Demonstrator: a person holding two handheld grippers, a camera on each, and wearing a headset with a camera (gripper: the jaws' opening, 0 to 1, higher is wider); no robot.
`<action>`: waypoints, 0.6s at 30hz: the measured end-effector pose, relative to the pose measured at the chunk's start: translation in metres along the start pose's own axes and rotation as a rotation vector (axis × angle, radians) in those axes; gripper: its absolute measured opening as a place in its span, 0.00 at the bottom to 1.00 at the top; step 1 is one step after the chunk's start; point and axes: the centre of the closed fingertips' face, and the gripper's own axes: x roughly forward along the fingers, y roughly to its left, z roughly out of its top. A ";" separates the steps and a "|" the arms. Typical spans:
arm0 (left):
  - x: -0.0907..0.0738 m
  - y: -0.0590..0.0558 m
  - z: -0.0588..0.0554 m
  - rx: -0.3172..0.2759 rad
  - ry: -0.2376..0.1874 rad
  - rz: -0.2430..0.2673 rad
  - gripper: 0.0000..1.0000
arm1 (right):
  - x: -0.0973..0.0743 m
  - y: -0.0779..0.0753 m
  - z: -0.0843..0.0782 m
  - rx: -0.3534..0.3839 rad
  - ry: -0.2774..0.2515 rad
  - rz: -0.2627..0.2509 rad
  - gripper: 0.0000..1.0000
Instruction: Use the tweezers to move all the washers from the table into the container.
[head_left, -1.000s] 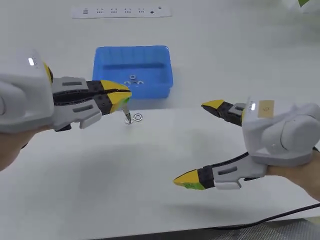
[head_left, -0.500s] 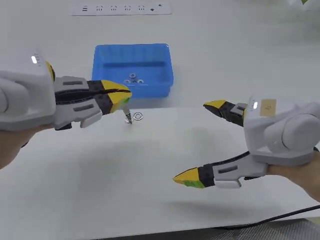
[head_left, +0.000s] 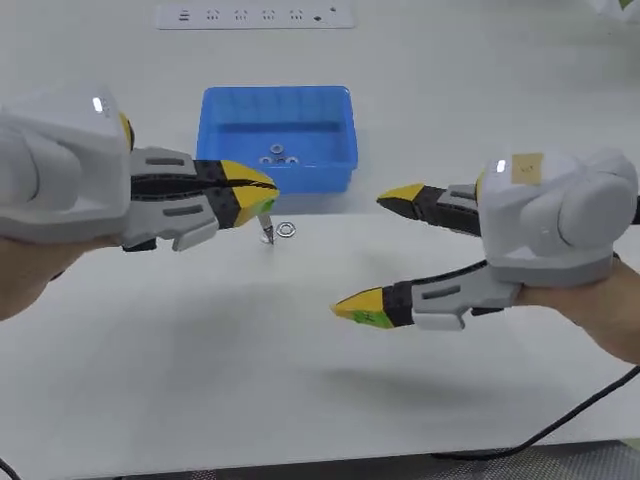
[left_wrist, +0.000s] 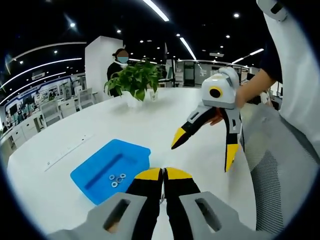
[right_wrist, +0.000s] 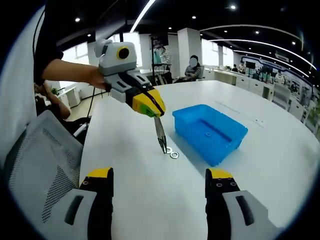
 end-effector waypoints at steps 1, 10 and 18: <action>-0.002 0.003 -0.001 0.001 0.001 0.010 0.04 | 0.004 0.000 0.002 -0.016 0.006 0.012 0.73; -0.002 0.004 -0.004 -0.010 0.014 0.010 0.05 | 0.034 -0.002 0.021 -0.086 0.017 0.083 0.61; 0.002 0.005 -0.004 -0.018 0.012 0.005 0.05 | 0.058 -0.010 0.027 -0.129 0.036 0.142 0.49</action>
